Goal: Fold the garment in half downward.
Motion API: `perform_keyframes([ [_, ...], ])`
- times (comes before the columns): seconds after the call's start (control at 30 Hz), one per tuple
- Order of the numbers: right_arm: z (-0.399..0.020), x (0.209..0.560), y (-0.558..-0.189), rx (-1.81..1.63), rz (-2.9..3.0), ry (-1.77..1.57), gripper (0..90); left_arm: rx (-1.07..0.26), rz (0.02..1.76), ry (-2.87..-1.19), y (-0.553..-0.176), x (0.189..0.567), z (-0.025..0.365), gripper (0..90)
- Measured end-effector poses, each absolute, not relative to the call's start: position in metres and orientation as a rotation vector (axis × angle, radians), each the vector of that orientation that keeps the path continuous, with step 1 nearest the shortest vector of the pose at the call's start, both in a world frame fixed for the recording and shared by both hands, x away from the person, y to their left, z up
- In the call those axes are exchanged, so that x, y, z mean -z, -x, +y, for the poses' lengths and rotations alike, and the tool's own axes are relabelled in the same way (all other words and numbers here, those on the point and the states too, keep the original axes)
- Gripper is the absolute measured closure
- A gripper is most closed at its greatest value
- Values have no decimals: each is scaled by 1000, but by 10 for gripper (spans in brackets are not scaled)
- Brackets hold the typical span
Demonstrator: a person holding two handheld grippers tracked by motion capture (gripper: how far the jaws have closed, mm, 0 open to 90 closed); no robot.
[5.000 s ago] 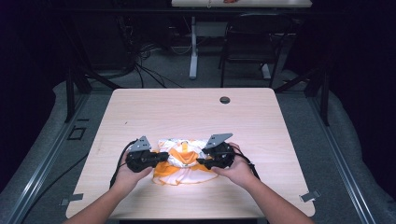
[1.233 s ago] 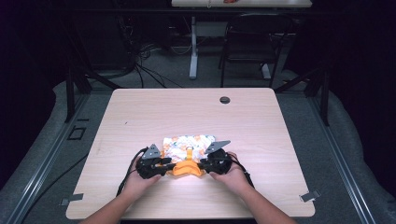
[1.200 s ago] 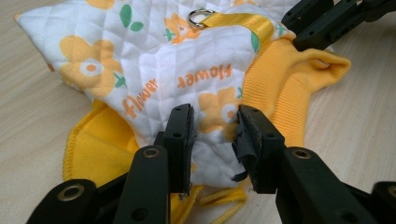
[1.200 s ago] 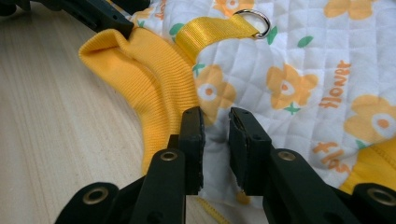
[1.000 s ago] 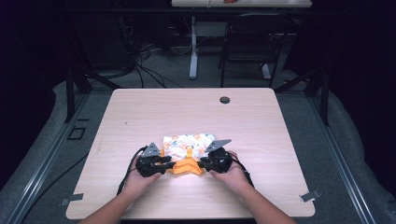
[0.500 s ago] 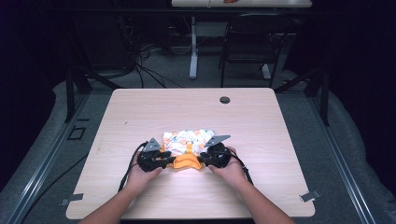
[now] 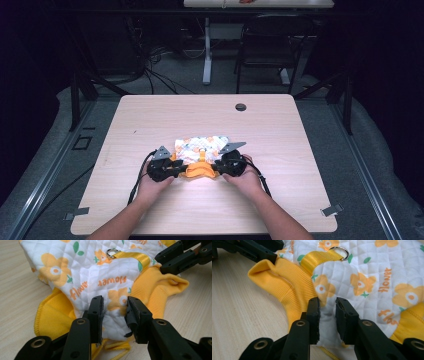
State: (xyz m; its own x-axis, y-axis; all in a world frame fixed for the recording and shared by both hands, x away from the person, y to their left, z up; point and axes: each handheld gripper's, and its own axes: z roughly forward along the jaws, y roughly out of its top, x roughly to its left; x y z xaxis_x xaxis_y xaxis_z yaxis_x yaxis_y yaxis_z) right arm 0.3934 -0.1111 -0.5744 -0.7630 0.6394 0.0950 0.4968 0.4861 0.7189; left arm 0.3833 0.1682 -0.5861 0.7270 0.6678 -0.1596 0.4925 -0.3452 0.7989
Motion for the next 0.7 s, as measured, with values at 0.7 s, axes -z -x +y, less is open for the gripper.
perform_keyframes([
  [0.7, -117, 552, -376, -1185, 2500, -978, 603, -249, 925, -1951, -374, 562, 186, 592],
])
